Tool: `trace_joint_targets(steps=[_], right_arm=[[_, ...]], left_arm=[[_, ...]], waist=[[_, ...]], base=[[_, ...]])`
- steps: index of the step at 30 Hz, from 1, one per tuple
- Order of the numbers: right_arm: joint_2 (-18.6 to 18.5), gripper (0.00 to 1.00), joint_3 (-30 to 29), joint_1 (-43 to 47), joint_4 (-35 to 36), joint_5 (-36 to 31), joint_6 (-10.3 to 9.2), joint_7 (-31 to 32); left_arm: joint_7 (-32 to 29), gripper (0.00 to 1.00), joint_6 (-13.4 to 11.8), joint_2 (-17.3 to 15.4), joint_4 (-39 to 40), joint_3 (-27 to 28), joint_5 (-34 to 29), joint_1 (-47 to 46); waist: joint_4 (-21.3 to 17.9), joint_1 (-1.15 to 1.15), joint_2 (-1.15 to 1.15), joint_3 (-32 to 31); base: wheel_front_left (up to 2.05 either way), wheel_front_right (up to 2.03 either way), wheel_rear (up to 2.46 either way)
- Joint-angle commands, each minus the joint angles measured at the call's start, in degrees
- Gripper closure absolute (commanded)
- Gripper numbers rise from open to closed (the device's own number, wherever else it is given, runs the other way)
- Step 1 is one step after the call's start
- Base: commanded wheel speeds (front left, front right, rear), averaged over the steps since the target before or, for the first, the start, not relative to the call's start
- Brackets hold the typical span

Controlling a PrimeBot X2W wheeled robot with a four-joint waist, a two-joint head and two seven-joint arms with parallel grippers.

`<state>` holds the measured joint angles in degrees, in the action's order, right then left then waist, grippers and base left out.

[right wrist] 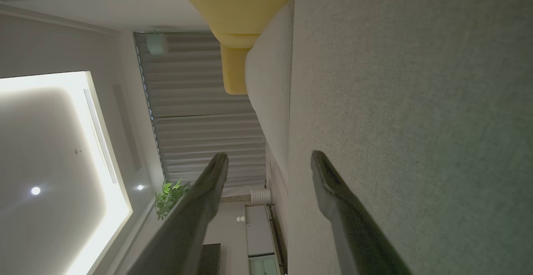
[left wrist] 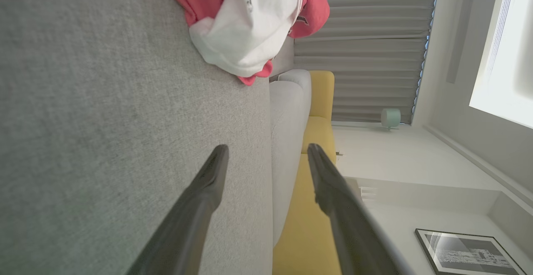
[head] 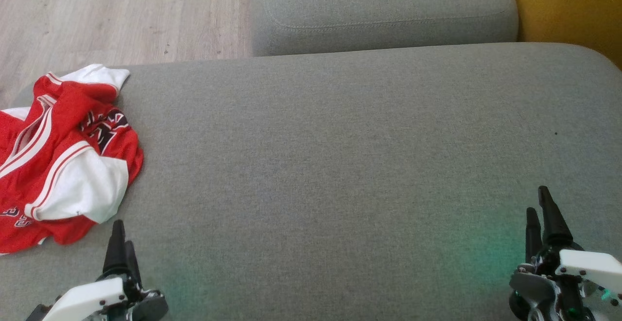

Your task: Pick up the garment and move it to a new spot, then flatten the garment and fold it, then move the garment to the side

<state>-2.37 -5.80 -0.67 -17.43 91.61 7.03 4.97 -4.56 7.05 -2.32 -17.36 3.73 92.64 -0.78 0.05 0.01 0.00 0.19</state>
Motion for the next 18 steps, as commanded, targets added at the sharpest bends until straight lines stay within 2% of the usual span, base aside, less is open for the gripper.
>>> trace_joint_targets(steps=[1, 7, 18], right_arm=[[-0.3, 0.00, 0.3, -2.3, 2.2, -0.4, 0.08, -0.6], [-0.4, 0.00, 1.0, -2.3, 2.8, -4.0, 0.10, -1.7], [-0.8, 0.00, 3.2, -2.5, 4.8, -17.3, 0.14, -3.5]], left_arm=[[0.4, 0.00, 0.0, -0.2, 2.1, 0.0, -0.8, -2.0], [1.4, 0.00, 0.0, -0.3, 2.5, -0.2, -3.6, -1.7], [3.2, 0.00, -0.3, -0.3, 3.8, -1.1, -12.6, -1.1]], waist=[[0.0, -0.01, 0.00, 0.0], [0.0, -0.01, 0.00, 0.0], [0.1, -0.01, 0.00, 0.1]], base=[[0.00, 0.00, 0.00], [0.00, 0.00, 0.00], [0.00, 0.00, 0.00]])
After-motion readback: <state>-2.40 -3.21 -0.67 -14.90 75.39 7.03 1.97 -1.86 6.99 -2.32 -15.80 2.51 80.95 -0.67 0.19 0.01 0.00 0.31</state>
